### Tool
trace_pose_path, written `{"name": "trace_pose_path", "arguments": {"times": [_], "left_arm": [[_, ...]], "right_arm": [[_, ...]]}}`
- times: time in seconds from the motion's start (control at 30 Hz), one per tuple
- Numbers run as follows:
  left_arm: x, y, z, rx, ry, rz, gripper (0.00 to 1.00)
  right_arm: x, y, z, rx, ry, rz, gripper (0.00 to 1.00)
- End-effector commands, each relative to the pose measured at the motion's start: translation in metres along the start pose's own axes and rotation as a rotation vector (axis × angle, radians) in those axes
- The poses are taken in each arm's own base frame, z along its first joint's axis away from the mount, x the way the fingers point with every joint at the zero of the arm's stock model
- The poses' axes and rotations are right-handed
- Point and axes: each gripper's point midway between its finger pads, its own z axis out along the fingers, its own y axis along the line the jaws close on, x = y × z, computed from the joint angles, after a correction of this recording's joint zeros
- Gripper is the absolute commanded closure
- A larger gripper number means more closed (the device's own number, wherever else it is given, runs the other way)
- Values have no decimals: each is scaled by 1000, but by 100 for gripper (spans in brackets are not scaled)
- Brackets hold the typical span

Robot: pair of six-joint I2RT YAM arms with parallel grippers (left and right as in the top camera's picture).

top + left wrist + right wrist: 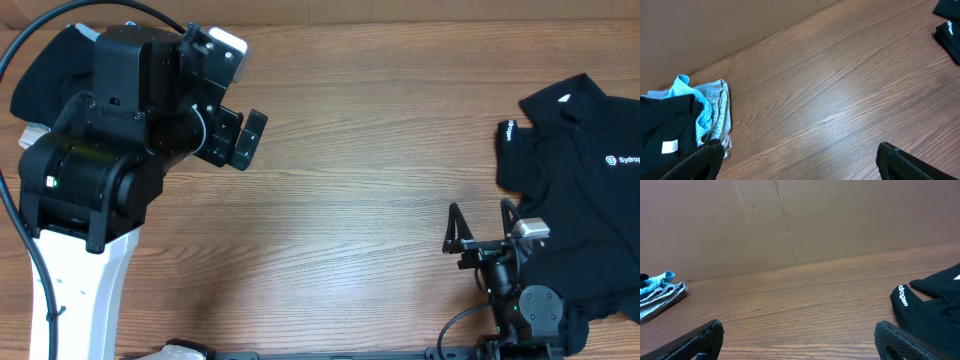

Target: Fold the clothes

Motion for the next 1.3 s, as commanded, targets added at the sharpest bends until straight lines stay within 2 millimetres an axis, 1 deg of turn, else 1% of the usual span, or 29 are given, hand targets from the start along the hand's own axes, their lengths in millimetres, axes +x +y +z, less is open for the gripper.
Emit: {"name": "trace_pose_path", "arguments": {"times": [0.0, 0.1, 0.13, 0.23, 0.33, 0.37, 0.43, 0.5, 0.57, 0.63, 0.8, 0.9, 1.0, 1.17, 1.27], "left_arm": [[8, 10, -5, -69, 28, 9, 0], [15, 42, -24, -254, 34, -1, 0], [16, 47, -28, -278, 32, -6, 0], [24, 51, -39, -298, 25, -19, 0], [42, 54, -42, -306, 49, -35, 0], [47, 58, -43, -322, 46, -38, 0], [49, 66, -41, -343, -19, -104, 0], [47, 71, -37, -352, -117, -170, 0], [45, 72, -31, -349, -229, -189, 0], [48, 70, -26, -360, -318, -187, 0], [68, 68, -25, -411, -507, -193, 0], [86, 70, -25, -438, -601, -239, 0], [109, 70, -22, -453, -675, -303, 0], [140, 61, -11, -461, -783, -314, 0], [162, 55, -1, -464, -811, -311, 0]], "right_arm": [[2, -4, 0, 16, -5, 3, 0], [2, -4, 0, 16, -5, 3, 0], [2, -4, 0, 16, -5, 3, 0], [2, -4, 0, 16, -5, 3, 0], [2, -4, 0, 16, -5, 3, 0], [2, -4, 0, 16, -5, 3, 0], [2, -4, 0, 16, -5, 3, 0], [2, -4, 0, 16, -5, 3, 0], [2, -4, 0, 16, -5, 3, 0], [2, -4, 0, 16, -5, 3, 0], [2, -4, 0, 16, -5, 3, 0], [2, -4, 0, 16, -5, 3, 0], [2, -4, 0, 16, -5, 3, 0], [2, -4, 0, 16, -5, 3, 0], [2, -4, 0, 16, -5, 3, 0]]}}
